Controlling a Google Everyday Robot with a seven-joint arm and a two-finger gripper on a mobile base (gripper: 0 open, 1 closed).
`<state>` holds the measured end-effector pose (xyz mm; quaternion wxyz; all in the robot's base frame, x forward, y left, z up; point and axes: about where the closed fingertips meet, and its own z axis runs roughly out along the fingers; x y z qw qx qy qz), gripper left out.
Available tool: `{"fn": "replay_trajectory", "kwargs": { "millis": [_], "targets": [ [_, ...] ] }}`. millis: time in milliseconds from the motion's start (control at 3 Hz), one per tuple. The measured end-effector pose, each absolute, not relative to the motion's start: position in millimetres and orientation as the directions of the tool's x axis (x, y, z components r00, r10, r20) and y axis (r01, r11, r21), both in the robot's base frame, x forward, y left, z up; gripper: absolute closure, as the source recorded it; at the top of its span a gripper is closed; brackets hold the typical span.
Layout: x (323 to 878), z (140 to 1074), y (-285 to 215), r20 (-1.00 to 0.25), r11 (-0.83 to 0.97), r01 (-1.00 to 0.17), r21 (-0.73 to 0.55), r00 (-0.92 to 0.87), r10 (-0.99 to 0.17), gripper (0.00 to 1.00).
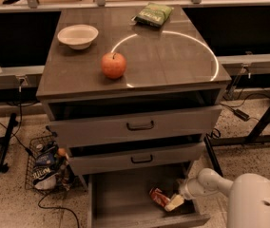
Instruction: Place coke can into bottom drawer
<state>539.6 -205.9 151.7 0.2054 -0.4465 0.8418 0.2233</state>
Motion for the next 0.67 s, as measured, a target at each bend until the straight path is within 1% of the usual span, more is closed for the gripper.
{"fn": "replay_trajectory", "kwargs": {
  "millis": [333,667],
  "targets": [
    [535.1,194.1,-230.5,-0.552,0.520,-0.839,0.158,-0.512,-0.658,0.00],
    [524.4,253.5,-270.0,-0.549,0.559,-0.825,0.079,-0.505,-0.667,0.00]
  ]
}}
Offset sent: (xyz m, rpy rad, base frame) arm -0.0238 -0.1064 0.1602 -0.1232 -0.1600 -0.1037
